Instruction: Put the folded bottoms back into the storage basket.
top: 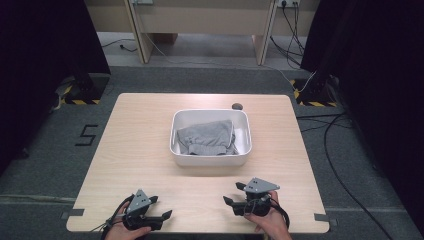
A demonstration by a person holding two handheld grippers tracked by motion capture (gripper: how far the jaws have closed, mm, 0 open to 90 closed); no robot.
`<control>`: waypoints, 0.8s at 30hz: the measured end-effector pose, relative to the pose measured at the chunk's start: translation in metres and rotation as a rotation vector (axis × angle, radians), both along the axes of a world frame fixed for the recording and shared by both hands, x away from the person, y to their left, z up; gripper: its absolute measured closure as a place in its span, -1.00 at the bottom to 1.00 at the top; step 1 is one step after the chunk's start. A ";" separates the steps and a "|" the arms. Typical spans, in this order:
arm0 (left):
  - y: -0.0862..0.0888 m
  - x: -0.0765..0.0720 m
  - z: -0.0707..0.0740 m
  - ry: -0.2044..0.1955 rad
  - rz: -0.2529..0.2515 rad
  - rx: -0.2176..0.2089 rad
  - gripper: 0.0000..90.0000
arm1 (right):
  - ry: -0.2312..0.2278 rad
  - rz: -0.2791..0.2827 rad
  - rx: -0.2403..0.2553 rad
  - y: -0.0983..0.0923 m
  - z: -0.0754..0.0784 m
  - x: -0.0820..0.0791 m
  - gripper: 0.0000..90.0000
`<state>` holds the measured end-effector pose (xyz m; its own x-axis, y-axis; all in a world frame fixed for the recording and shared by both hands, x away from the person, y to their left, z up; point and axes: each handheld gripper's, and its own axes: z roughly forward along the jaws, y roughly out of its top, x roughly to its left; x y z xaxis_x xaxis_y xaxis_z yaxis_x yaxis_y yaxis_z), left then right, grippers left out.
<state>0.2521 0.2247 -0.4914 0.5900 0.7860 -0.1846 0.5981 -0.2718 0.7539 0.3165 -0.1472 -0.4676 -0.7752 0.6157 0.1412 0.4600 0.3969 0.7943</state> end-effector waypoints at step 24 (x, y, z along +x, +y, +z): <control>-0.007 -0.023 -0.008 -0.070 -0.006 0.089 -0.65 | 0.001 -0.017 -0.181 -0.012 -0.021 -0.025 -0.65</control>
